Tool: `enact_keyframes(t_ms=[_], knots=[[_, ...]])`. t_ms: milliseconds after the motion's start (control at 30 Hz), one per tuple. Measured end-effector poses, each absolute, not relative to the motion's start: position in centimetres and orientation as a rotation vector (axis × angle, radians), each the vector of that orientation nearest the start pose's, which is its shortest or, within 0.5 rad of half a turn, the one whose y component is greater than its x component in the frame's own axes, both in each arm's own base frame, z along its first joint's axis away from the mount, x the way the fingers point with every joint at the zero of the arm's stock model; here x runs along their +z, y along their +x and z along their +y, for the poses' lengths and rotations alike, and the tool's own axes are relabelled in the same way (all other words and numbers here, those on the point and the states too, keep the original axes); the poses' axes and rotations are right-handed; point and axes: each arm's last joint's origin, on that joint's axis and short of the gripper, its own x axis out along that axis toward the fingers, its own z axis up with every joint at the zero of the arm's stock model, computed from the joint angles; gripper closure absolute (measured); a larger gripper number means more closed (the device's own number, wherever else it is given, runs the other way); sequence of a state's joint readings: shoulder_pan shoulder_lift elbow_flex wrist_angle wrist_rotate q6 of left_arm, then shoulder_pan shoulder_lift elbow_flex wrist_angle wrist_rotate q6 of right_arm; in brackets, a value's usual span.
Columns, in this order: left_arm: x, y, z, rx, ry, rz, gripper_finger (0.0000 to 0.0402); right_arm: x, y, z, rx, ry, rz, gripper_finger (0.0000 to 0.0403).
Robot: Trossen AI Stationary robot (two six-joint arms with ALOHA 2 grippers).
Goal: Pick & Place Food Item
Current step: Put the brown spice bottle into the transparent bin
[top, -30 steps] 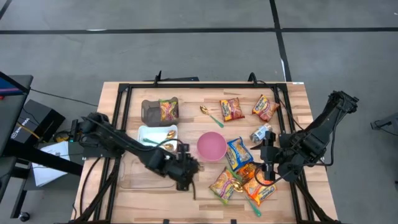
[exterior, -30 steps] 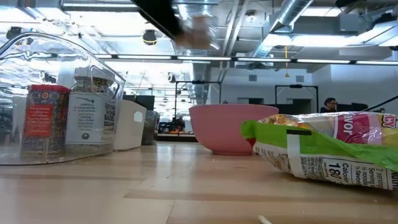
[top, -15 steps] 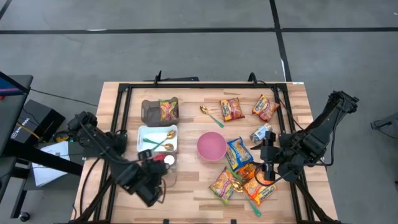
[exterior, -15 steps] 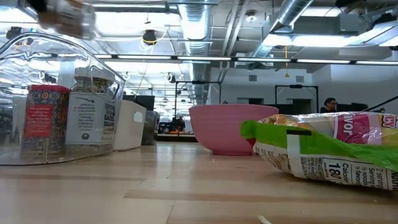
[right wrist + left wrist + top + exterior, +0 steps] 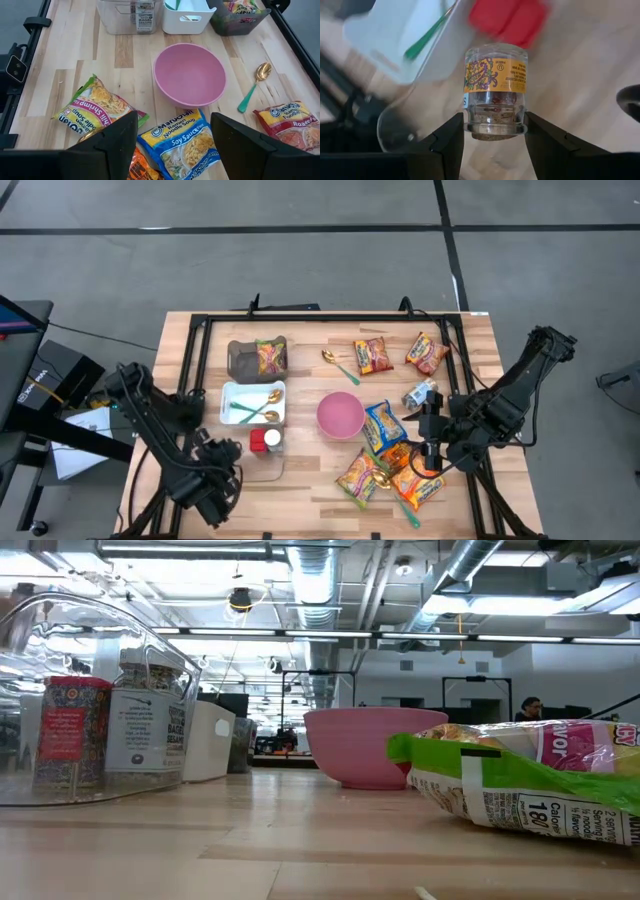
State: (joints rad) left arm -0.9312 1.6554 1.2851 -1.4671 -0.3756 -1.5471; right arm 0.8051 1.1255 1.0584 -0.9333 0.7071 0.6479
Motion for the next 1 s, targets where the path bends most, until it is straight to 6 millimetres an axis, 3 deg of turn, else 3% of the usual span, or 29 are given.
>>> enact_keyframes(t_ms=[233,500,700,1000], knots=[[20.2,15.9,-19.5,0.828,-0.185,1.236,0.0228,31.0,15.5,13.4,-0.144,-0.065,0.702,0.0159],[17.3,16.3,-18.5,0.84,-0.283,1.213,0.0227,31.0,15.5,13.4,-0.146,-0.064,0.697,0.0159],[16.1,16.9,-17.9,0.81,-0.323,1.202,0.0226,31.0,15.5,13.4,-0.146,-0.064,0.697,0.0159],[16.0,17.0,-17.7,0.808,-0.296,1.16,0.0199,31.0,15.5,13.4,-0.146,-0.064,0.697,0.0159]])
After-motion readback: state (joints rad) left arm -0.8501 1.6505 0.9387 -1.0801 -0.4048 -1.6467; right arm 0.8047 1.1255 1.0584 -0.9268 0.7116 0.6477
